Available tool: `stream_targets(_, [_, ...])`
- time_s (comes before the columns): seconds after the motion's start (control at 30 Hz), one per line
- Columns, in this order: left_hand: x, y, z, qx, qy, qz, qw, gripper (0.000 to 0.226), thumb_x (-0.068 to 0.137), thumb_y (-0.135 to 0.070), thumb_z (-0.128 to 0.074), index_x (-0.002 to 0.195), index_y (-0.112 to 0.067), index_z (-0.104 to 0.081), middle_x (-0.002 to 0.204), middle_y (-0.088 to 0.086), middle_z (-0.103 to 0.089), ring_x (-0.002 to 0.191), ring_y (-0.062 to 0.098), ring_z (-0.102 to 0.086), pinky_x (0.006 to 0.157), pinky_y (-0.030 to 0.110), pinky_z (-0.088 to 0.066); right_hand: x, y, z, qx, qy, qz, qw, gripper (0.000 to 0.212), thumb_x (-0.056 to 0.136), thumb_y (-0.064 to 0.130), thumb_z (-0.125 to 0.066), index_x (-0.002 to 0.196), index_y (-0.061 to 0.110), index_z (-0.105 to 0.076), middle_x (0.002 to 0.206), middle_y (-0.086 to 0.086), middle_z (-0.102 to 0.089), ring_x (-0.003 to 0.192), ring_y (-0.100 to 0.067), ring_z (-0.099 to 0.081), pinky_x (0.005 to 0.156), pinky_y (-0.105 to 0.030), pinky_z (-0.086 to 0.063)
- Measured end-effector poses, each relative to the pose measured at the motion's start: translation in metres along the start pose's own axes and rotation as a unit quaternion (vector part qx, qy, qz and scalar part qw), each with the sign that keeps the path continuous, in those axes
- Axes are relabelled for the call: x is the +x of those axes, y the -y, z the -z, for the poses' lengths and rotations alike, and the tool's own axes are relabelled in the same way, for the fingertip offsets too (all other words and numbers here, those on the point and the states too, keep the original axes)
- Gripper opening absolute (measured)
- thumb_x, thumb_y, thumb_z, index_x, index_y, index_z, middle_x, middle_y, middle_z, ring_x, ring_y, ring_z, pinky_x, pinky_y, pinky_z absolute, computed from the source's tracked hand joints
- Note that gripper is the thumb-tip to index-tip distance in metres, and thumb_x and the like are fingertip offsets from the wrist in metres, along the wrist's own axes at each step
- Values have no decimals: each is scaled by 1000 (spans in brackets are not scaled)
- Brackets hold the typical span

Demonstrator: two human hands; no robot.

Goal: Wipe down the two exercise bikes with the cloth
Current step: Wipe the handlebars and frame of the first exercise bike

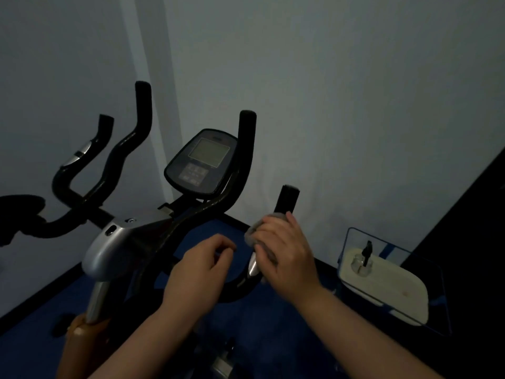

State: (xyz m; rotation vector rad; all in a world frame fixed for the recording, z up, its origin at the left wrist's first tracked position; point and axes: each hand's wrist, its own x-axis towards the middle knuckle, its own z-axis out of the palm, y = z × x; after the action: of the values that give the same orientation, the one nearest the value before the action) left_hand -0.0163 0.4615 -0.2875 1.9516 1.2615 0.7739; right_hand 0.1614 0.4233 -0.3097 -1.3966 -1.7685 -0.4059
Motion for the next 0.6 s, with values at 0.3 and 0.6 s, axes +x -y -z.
stream_targets(0.3, [-4,-6,3,0,-10,17,1000,9,86,-37,-52,85,-42,-60,75,-11,-69,69,8,-66,72,43,-55,68,-35,21,-36,-44,-43,997,10,87,13,-62,89,6,-69,94,-7,-63,85,-22,-59,69,-34,-53])
stream_targets(0.6, [-3,-5,3,-11,-23,15,1000,12,86,-31,-54,83,-40,-62,76,-15,-68,70,6,-65,73,43,-55,73,-23,13,5,-48,-84,995,16,91,13,-55,97,16,-69,98,-1,-61,88,-20,-59,69,-29,-49])
